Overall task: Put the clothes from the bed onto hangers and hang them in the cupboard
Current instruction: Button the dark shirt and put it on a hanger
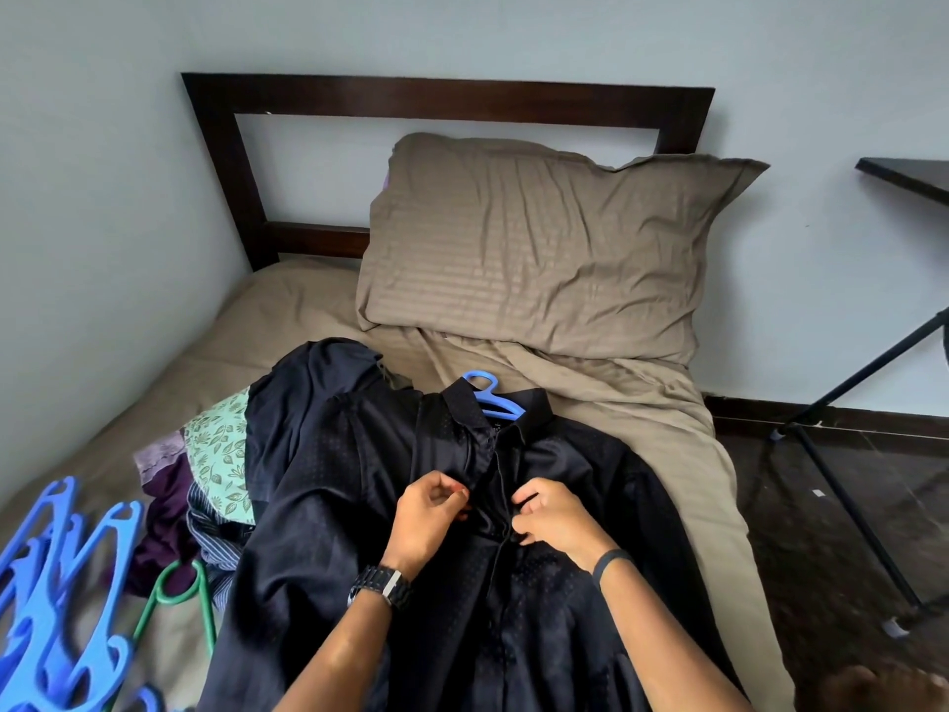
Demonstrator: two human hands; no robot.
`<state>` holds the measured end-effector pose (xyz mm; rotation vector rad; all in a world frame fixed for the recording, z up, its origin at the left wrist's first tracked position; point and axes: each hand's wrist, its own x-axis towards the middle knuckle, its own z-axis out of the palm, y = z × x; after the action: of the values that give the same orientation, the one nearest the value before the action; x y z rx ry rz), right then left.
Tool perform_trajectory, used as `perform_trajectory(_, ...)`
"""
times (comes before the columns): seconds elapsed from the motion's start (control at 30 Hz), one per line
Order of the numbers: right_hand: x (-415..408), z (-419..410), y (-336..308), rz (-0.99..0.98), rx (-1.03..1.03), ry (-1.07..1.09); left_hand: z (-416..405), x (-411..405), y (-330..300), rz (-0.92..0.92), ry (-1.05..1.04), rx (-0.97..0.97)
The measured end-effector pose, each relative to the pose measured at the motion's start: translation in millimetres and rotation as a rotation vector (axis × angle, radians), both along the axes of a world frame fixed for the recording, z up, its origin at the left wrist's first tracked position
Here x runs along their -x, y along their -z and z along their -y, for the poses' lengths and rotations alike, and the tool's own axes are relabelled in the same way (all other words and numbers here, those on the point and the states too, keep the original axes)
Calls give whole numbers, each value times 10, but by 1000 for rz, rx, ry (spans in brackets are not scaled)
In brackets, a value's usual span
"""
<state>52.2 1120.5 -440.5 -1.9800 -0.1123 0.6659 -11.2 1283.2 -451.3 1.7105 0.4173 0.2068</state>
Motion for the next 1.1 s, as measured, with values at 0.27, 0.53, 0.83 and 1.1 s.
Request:
perform_trajectory(0.27, 120, -46, 24, -38, -209, 246, -19, -7, 43, -11, 9, -16)
perform_trajectory(0.53, 172, -125, -59, -263, -572, 413, 80, -64, 11, -6, 18, 10)
perform_trajectory(0.83, 205, -169, -4, -13, -361, 309, 195, -131, -92, -52, -5, -128)
perform_trajectory(1.1, 294, -241, -161, 426, -62, 376, 227, -180, -63, -60, -71, -7)
